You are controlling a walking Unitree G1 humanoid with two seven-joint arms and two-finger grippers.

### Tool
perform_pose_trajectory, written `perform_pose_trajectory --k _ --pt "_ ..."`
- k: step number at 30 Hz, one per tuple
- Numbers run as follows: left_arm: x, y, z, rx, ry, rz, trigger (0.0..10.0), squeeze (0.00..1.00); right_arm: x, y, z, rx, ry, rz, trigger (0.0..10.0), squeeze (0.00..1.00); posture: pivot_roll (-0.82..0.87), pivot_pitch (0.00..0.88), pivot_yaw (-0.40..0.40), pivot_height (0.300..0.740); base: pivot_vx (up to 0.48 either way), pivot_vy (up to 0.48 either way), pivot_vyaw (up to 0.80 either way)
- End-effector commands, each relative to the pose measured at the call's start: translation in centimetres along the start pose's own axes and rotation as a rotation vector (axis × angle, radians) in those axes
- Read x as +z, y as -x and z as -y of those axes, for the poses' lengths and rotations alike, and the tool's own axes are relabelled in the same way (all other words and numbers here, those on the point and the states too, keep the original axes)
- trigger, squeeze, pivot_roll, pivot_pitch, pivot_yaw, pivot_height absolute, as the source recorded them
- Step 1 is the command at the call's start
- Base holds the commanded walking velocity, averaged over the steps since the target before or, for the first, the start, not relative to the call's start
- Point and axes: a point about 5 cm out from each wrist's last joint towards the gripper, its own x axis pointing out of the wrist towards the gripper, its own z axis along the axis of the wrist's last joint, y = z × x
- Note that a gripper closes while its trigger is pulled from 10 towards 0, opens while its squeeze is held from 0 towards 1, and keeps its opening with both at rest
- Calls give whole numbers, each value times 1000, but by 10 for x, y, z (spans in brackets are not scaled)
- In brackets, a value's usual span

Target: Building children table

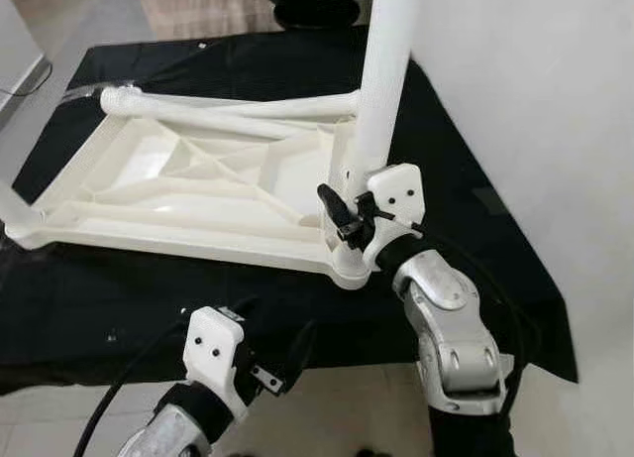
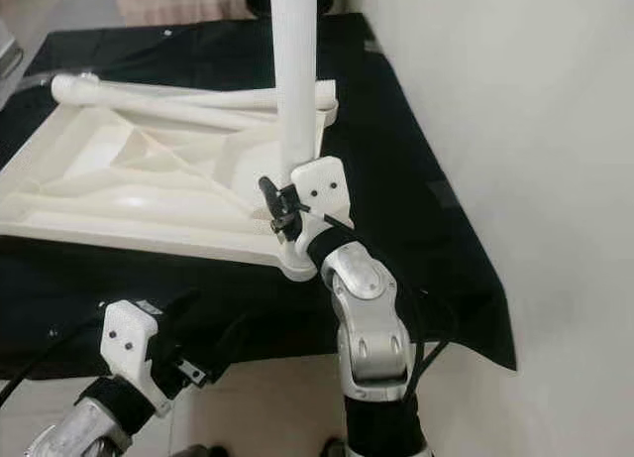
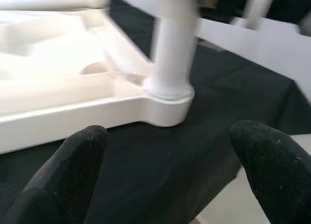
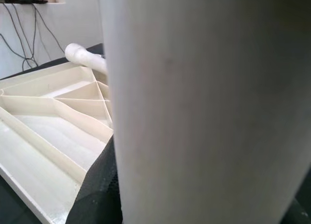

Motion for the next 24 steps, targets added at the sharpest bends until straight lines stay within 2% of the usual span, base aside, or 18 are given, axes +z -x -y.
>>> perform_pose_trajectory --k 1,2,3,4,5,7,8,9,10,11,13,15,16,17,18,19,22,24 --pt "-6 2 -1 4 7 -21 10000 0 -35 -5 4 -41 -21 -188 353 0 38 186 -36 740 0 0 0" --pt "-6 0 -4 29 -2 -10 10000 0 -28 -11 6 8 -17 -160 10000 0 42 179 -45 740 0 0 0" --pt "-6 0 -4 29 -2 -10 10000 0 -28 -11 6 8 -17 -160 10000 0 42 179 -45 740 0 0 0" --pt "-6 -1 -5 38 -5 -7 10000 0 -26 -13 5 48 -30 -145 10000 47 44 178 -46 740 0 0 0" --pt "-6 -1 -5 41 -7 -5 10000 0 -23 -13 3 65 -42 -140 10000 1000 46 176 -47 740 0 0 0" --pt "-6 -1 -5 42 -8 -4 10000 0 -18 -13 2 86 -64 -123 10000 1000 46 176 -47 740 0 0 0" --pt "-6 -2 -5 42 -9 -3 10000 0 -4 -14 -3 229 -68 -51 10000 1000 45 175 -47 740 0 0 0" --pt "-6 -2 -5 42 -9 -3 10000 0 -4 -14 -3 229 -68 -51 10000 1000 45 175 -47 740 0 0 0" --pt "-6 -2 -5 42 -8 -3 10000 0 4 -14 -5 324 -56 -9 10000 1000 45 175 -47 740 0 0 0" --pt "-6 -2 -5 42 -8 -3 10000 0 4 -14 -5 324 -56 -9 10000 1000 45 175 -47 740 0 0 0" --pt "-5 -1 -3 34 -4 -2 10000 0 14 -13 -4 510 -7 41 10000 1000 56 186 -52 740 0 0 0" --pt "-5 -1 -3 32 -3 -2 10000 0 17 -13 -2 565 10 52 10000 1000 56 186 -52 740 0 0 0" --pt "-5 -1 -2 29 0 -2 10000 0 20 -16 2 642 37 67 10000 757 56 193 -53 740 0 0 0" --pt "-4 0 0 28 1 -1 10000 0 22 -19 5 695 55 77 10000 267 64 203 -56 740 0 0 0" --pt "-4 2 1 27 2 -1 10000 0 26 -21 8 755 69 86 10000 0 74 210 -59 740 0 0 0" --pt "-4 2 1 27 2 -1 10000 0 26 -21 8 755 69 86 10000 0 74 210 -59 740 0 0 0" --pt "-3 5 5 28 5 -4 10000 0 33 -25 10 902 99 99 10000 0 87 224 -64 740 0 0 0" --pt "-3 6 5 28 5 -6 10000 0 35 -25 9 937 100 99 10000 0 89 226 -65 740 0 0 0"
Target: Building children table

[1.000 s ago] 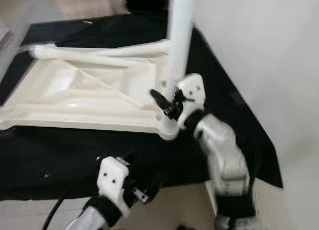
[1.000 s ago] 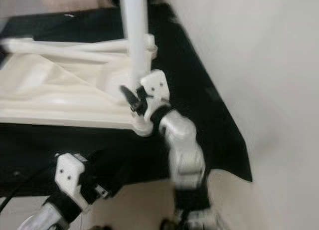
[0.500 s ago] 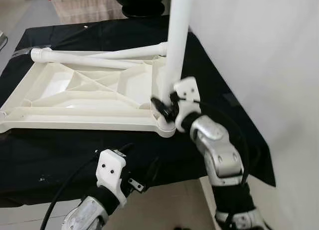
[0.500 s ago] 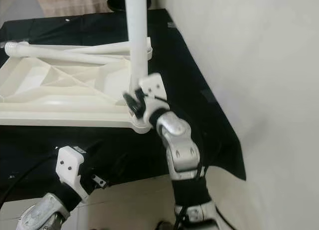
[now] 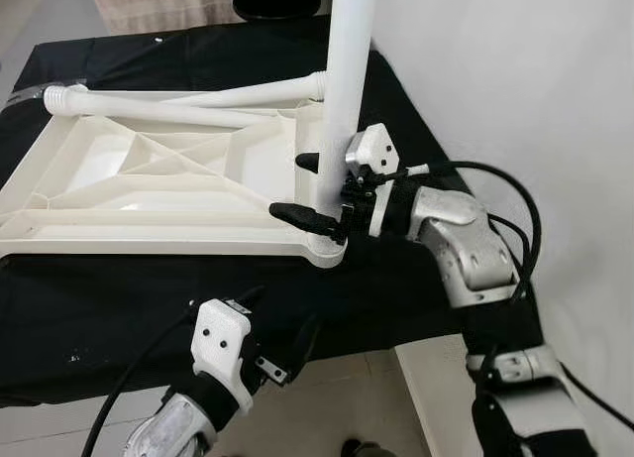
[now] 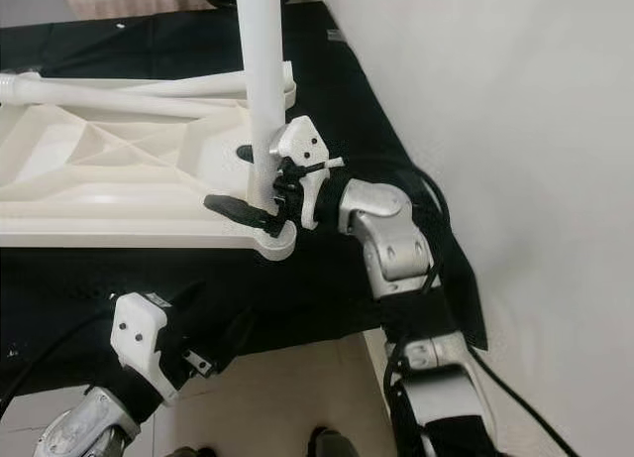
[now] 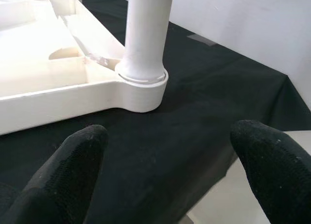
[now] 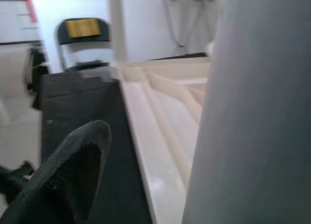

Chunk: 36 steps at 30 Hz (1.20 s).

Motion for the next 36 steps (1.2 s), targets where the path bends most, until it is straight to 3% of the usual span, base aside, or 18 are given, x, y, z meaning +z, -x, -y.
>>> perform_pose_trajectory --k 1,5,6,7,8,9,10,18,24,26,27,28,29,30,31,32,34,36 --pt "-1 2 3 -3 1 -12 10000 0 3 -12 -8 100 13 15 10000 0 89 226 -65 740 0 0 0" --pt "0 7 6 -4 6 -23 10000 0 8 -15 0 221 20 3 10000 0 104 244 -67 740 0 0 0" --pt "0 8 6 -4 7 -26 10000 0 8 -14 1 253 20 0 9098 0 106 248 -66 740 0 0 0" --pt "0 8 6 -4 7 -26 10000 0 8 -14 1 253 20 0 9098 0 106 248 -66 740 0 0 0" --pt "0 10 7 -5 8 -30 10000 0 9 -14 3 289 14 3 1098 0 107 251 -66 740 0 0 0" --pt "0 10 7 -5 8 -30 10000 0 9 -14 3 289 14 3 1098 0 107 251 -66 740 0 0 0" --pt "0 11 7 -5 9 -32 10000 0 9 -13 4 303 10 4 0 0 106 255 -64 740 0 0 0" --pt "0 13 8 -8 13 -41 10000 0 5 -5 5 366 -12 -10 0 0 99 258 -57 740 0 0 0" --pt "0 13 8 -8 15 -44 10000 0 -3 -2 5 307 -11 -21 0 0 85 256 -54 740 0 0 0" --pt "0 13 7 -9 18 -45 10000 0 -22 3 -6 134 -63 -62 0 0 58 250 -51 740 0 0 0" --pt "0 13 7 -9 18 -45 10000 0 -22 3 -6 134 -63 -62 0 0 58 250 -51 740 0 0 0" --pt "-1 14 6 -11 19 -47 10000 0 -38 5 -21 1 -127 -111 0 0 53 246 -47 740 0 0 0" --pt "-1 14 6 -11 19 -47 10000 0 -38 5 -21 1 -127 -111 0 0 53 246 -47 740 0 0 0" --pt "-1 14 5 -15 21 -50 10000 0 -56 4 -33 -307 -198 -200 0 0 45 245 -39 740 0 0 0" --pt "-2 14 3 -19 22 -54 10000 0 -65 16 -45 -670 -227 -254 0 0 32 247 -37 740 0 0 0" --pt "-2 14 2 -21 22 -56 10000 0 -68 32 -53 -929 -249 -298 0 0 35 242 -36 740 0 0 0" --pt "-3 13 0 -26 21 -58 10000 0 -65 36 -61 -1030 -255 -305 0 0 29 234 -32 740 0 0 0" --pt "-4 11 -1 -29 21 -59 10000 0 -61 32 -60 -1029 -246 -285 0 0 14 217 -26 740 0 0 0"
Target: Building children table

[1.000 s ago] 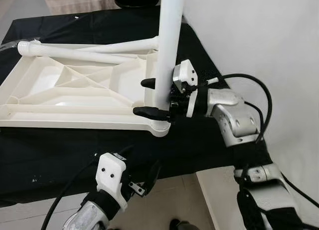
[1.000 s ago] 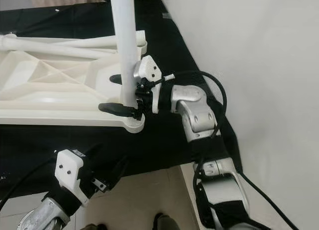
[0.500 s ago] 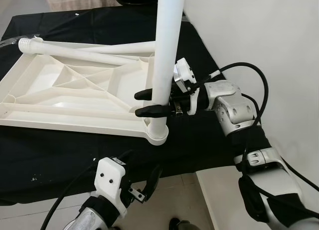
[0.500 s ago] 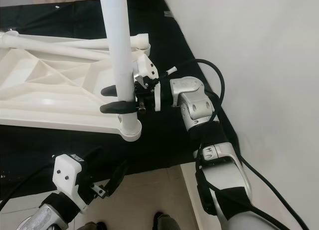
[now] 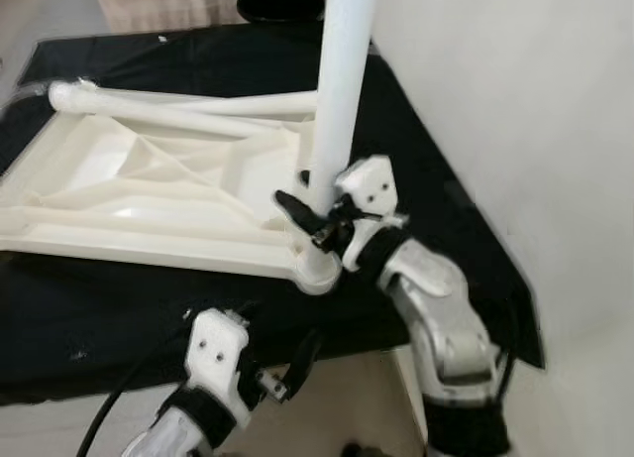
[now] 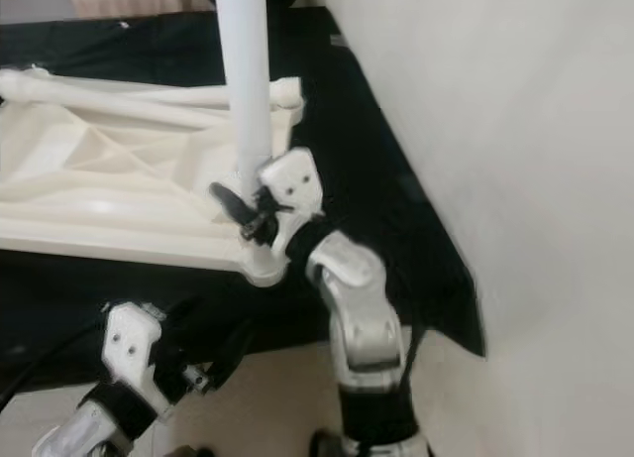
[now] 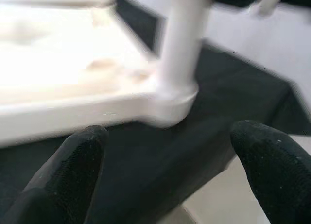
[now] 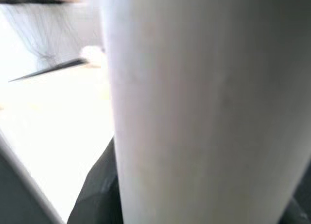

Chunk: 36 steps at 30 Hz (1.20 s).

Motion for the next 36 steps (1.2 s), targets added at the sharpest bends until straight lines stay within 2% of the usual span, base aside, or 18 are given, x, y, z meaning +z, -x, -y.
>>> perform_pose_trajectory --k 1,5,9,10,11,12,13,15,16,17,20,23,24,25,26,34,35,36 --pt "-7 1 -2 -6 4 -39 10000 0 -41 8 4 -135 -65 -216 0 0 14 217 -26 740 0 0 0" --pt "-9 -7 -6 -3 -7 -26 10000 0 -31 -23 1 -69 -26 -148 0 0 37 176 -39 740 0 0 0" --pt "-8 -9 -8 16 -17 -15 10000 0 -29 -26 -4 -65 -38 -149 0 0 44 170 -45 740 0 0 0" --pt "-8 -11 -10 33 -24 -7 10000 0 -27 -24 -10 -89 -40 -172 1333 0 43 163 -48 740 0 0 0" --pt "-8 -12 -11 38 -25 -4 10000 0 -26 -24 -11 -79 -38 -179 10000 0 40 158 -50 740 0 0 0" --pt "-8 -13 -12 42 -26 -2 10000 0 -25 -25 -12 -49 -43 -175 10000 0 40 158 -50 740 0 0 0" --pt "-8 -13 -12 43 -26 0 10000 0 -24 -27 -13 9 -42 -162 10000 608 36 157 -50 740 0 0 0" --pt "-8 -14 -12 43 -26 1 10000 0 -22 -27 -15 42 -40 -157 10000 608 36 157 -50 740 0 0 0" --pt "-8 -14 -12 42 -25 2 10000 0 -19 -28 -16 100 -43 -145 10000 1000 35 158 -50 740 0 0 0" --pt "-8 -14 -12 42 -25 2 10000 0 -19 -28 -16 100 -43 -145 10000 1000 35 158 -50 740 0 0 0" --pt "-8 -15 -10 31 -19 5 10000 0 -1 -34 -17 419 -32 -28 10000 1000 37 170 -53 740 0 0 0" --pt "-7 -15 -9 28 -17 6 10000 0 4 -34 -15 519 -6 5 10000 1000 42 176 -55 740 0 0 0" --pt "-7 -14 -7 26 -15 7 10000 0 6 -33 -12 628 57 16 10000 702 48 185 -58 740 0 0 0" --pt "-7 -14 -7 26 -15 7 10000 0 6 -33 -12 628 57 16 10000 702 48 185 -58 740 0 0 0" --pt "-6 -12 -4 24 -12 9 10000 0 9 -31 -7 800 141 10 10000 0 58 199 -62 740 0 0 0" --pt "-5 -7 -1 23 -8 6 10000 0 21 -43 4 885 138 31 10000 0 68 212 -65 740 0 0 0" --pt "-4 -6 0 23 -7 2 10000 0 24 -49 10 922 133 39 8431 0 84 230 -69 740 0 0 0" --pt "-4 -6 0 23 -7 2 10000 0 24 -49 10 922 133 39 8431 0 84 230 -69 740 0 0 0"
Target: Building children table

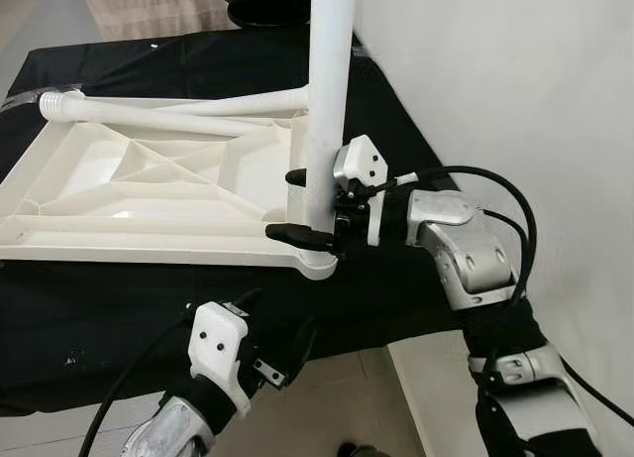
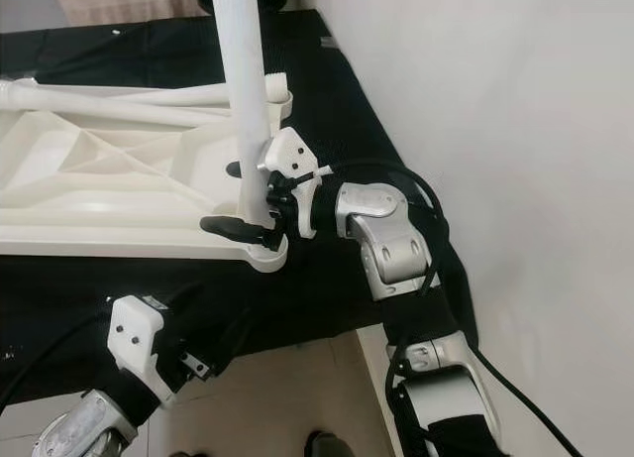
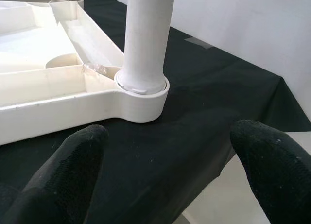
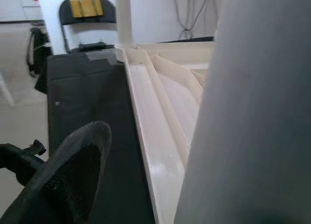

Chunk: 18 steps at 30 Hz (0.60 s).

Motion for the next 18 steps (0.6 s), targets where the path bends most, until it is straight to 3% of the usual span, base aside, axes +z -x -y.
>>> perform_pose_trajectory --k 1,2,11,15,18 --pt "-1 3 4 -4 6 -17 10000 0 8 -6 2 69 21 29 3255 0 89 235 -69 740 0 0 0" --pt "-1 5 4 -5 6 -20 10000 0 9 -5 6 93 22 35 0 0 89 235 -69 740 0 0 0" --pt "0 8 6 -6 8 -30 10000 0 11 2 13 222 9 61 0 0 95 243 -67 740 0 0 0" --pt "0 8 6 -6 9 -31 10000 0 10 4 14 206 10 62 0 0 85 242 -64 740 0 0 0" --pt "-1 8 6 -5 10 -32 10000 0 4 9 15 124 12 61 0 0 79 242 -63 740 0 0 0"
